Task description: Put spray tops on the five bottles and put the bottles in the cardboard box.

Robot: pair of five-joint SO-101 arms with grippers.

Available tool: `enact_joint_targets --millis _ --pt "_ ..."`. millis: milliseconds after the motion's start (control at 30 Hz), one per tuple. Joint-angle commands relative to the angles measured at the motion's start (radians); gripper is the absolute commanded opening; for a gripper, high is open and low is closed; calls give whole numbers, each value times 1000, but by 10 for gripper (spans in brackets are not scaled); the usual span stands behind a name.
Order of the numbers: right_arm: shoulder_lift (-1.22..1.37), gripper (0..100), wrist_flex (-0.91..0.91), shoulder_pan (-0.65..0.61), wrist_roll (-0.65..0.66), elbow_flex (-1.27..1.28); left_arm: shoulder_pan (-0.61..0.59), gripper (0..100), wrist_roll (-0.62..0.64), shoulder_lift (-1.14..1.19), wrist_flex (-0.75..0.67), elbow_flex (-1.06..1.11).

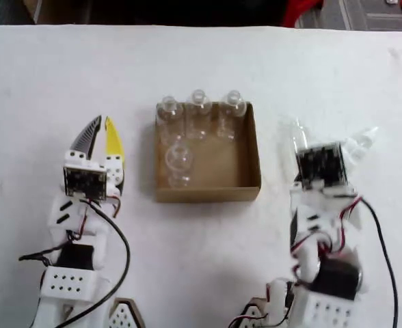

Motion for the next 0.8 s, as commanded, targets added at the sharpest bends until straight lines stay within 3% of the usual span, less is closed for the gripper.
enact_joint_targets --millis 0,367,767 --pt "432 17 79 -13 11 -311 16 43 -11 -18 -21 -12" --pt "1399 17 424 -13 0 -1263 16 43 -11 -18 -21 -12" --pt "1943 19 476 -108 0 -1867 41 44 -11 -13 -21 -9"
